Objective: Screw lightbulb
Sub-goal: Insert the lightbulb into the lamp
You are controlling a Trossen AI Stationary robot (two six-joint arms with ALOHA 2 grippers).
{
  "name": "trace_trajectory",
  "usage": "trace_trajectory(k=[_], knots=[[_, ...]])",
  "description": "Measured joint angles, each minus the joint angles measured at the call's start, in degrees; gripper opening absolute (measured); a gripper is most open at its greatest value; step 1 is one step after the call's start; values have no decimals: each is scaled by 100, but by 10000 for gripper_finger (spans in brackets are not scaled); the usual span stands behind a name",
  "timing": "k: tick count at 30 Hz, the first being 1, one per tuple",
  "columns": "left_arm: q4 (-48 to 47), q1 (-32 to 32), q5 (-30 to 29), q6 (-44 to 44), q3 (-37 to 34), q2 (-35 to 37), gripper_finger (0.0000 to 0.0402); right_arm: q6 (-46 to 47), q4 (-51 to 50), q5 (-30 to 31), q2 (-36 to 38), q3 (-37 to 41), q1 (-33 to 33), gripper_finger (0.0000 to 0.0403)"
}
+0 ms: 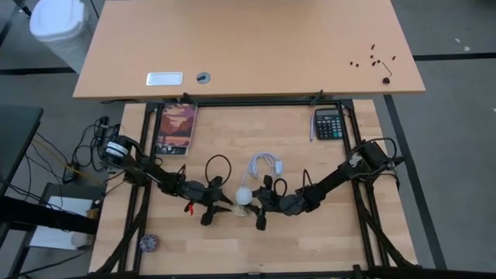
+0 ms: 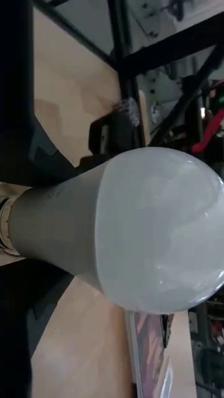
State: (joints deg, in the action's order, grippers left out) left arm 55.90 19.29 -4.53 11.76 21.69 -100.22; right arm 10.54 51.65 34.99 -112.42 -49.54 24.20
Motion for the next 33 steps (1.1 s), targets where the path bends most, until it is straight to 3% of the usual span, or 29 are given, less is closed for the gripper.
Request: trace_trajectory(k=[9, 16, 28, 33], knots=[[-142, -4, -680, -431, 384, -53, 142, -338, -136, -605, 0, 0, -206, 169], [-155, -4, -782, -726, 713, -398, 145, -515, -235, -748, 0, 0, -296, 169], [-152, -5, -737, -717, 1148, -699, 217, -273, -200, -769, 2, 343, -332, 169], [-146, -13, -737, -707, 1161, -698, 229, -305, -200, -753, 2, 343, -334, 169]])
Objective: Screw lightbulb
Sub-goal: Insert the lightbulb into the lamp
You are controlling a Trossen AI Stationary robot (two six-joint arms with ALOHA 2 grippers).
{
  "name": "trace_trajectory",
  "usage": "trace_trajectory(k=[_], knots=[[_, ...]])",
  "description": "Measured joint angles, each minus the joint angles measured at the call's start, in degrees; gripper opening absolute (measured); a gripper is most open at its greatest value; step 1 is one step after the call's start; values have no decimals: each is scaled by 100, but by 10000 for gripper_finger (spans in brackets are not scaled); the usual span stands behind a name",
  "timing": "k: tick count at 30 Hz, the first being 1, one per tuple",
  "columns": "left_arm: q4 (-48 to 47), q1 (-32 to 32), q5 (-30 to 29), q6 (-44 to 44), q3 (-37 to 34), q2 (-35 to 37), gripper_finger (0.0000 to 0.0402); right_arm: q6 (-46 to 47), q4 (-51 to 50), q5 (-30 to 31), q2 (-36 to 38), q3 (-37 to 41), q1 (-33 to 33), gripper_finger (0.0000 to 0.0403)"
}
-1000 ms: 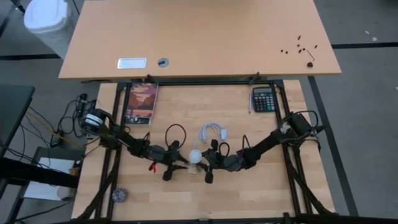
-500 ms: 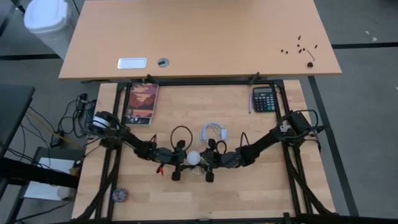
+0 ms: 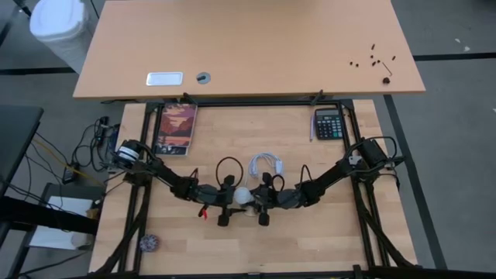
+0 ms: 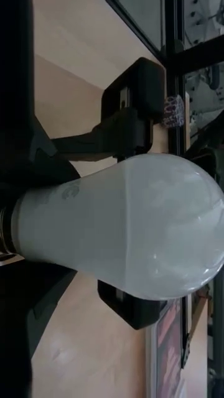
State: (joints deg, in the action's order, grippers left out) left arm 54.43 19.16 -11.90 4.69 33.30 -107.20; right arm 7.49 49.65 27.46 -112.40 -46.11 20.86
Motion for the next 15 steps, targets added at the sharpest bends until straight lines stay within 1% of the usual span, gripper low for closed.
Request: trace_trajectory(k=[11, 15], knots=[[-48, -2, -2, -6, -7, 25, 229, -301, 113, 84, 40, -2, 0, 169], [-484, -3, -27, -30, -11, 255, 229, -436, 126, 316, 171, -2, 53, 169]])
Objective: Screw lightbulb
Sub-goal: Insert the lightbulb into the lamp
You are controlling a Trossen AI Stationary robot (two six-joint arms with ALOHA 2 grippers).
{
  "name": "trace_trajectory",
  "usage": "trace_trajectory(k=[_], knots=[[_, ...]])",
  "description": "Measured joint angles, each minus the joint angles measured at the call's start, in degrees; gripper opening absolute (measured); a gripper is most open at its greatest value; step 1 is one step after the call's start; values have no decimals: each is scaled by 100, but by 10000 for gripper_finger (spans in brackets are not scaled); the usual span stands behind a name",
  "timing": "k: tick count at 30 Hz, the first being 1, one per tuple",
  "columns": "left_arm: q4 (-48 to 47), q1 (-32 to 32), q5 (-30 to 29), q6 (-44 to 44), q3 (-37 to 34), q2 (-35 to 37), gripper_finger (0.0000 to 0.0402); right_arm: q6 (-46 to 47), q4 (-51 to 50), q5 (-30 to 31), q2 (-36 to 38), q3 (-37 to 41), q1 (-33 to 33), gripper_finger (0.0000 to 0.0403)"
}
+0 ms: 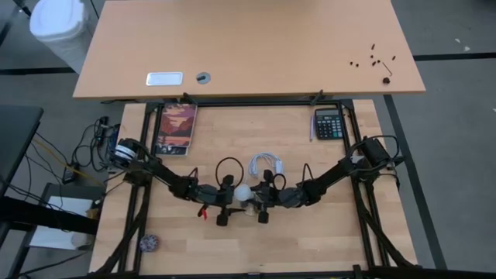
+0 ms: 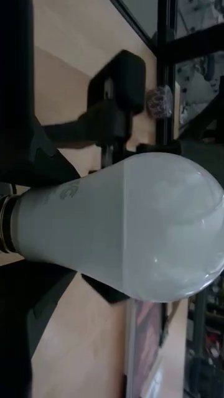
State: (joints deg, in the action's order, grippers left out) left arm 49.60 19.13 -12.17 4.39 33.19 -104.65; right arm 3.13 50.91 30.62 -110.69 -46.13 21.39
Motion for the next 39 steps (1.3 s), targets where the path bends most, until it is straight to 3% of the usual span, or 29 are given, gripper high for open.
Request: trace_trajectory(k=[9, 18, 26, 39], knots=[[-1172, -4, -532, -578, -2, 1128, 230, 13, -543, 539, 312, 2, 276, 169], [-1391, -6, -1133, -1276, -4, 1954, 230, 462, -350, 739, 308, 187, 334, 169], [-1265, -6, -1572, -1651, -4, 2053, 229, 444, -45, 684, 301, 324, 337, 169], [-959, -6, -1413, -1624, -2, 2057, 229, 591, 48, 78, 301, 328, 76, 169]])
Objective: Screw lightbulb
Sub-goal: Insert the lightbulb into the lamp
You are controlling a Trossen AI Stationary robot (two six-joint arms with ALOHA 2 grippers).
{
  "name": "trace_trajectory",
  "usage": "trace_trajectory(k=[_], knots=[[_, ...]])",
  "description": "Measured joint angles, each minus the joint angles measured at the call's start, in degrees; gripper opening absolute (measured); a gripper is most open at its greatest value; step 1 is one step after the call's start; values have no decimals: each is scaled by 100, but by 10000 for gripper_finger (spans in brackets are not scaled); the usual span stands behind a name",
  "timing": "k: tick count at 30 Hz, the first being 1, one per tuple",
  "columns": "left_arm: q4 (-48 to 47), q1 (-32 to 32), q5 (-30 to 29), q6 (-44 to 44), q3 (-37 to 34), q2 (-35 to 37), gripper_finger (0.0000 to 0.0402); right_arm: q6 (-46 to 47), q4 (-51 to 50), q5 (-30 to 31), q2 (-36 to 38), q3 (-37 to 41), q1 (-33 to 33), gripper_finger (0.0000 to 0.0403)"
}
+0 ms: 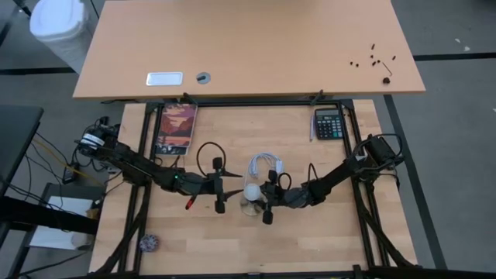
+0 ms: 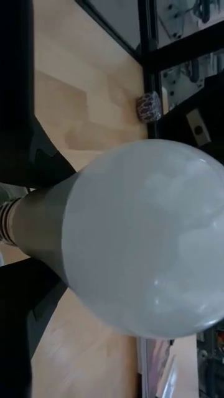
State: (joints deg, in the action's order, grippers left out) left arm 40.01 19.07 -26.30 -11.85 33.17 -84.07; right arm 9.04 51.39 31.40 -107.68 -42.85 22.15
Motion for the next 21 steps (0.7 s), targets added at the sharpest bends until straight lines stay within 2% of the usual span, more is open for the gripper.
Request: trace_trajectory(k=[13, 17, 21], knots=[[90, 209, -50, 162, 4, 5, 229, -157, -51, -50, 4, -2, 260, 169], [-163, 385, -299, 197, 9, 122, 229, -153, -253, -149, 2, -6, 235, 169], [-591, 552, -356, 716, 9, 186, 229, -197, -384, -177, 0, -4, 172, 169]])
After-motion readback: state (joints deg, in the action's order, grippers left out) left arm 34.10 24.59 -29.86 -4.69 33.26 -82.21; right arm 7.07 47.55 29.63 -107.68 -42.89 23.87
